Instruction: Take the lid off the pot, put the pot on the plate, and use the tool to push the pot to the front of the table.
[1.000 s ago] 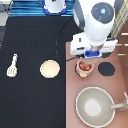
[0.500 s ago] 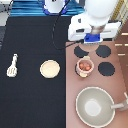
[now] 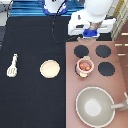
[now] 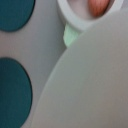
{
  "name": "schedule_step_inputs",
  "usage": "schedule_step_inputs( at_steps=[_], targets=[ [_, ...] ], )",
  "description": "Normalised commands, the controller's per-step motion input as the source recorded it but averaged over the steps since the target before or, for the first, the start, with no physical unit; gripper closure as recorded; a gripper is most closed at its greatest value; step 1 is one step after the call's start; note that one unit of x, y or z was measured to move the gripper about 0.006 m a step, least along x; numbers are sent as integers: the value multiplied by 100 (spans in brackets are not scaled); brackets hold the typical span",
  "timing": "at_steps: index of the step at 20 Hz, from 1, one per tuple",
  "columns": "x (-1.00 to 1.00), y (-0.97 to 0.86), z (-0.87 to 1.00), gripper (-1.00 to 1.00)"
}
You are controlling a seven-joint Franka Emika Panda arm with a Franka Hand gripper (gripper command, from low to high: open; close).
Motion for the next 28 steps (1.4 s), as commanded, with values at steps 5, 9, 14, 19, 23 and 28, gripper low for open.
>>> schedule_step_inputs(
  at_steps=[5,9,14,19,23,28],
  targets=[
    [-31,-44,-66,100],
    [-31,-25,-65,100],
    [-23,21,-49,100],
    [-4,30,-40,100],
    [0,2,-44,100],
    [0,-4,-35,100]
  ],
)
